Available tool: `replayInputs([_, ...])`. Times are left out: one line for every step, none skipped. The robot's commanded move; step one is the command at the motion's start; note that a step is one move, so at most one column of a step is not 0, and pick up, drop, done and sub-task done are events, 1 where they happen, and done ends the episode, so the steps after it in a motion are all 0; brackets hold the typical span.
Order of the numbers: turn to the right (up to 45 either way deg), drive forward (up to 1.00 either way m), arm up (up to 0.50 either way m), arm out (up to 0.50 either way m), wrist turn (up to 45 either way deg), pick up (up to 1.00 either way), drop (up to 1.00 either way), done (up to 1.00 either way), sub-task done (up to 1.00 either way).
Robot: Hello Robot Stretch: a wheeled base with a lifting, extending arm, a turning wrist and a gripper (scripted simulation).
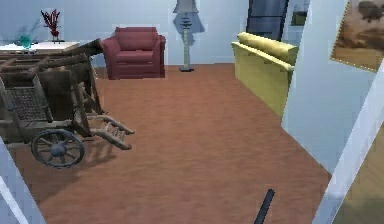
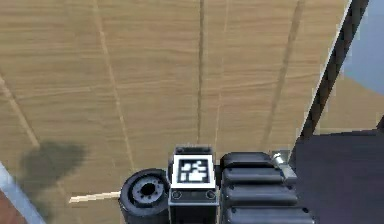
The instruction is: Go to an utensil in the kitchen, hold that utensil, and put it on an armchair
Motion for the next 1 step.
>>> replayInputs([0.0,0.25,0.0,0.0,0.0,0.0,0.0,0.0,0.0])
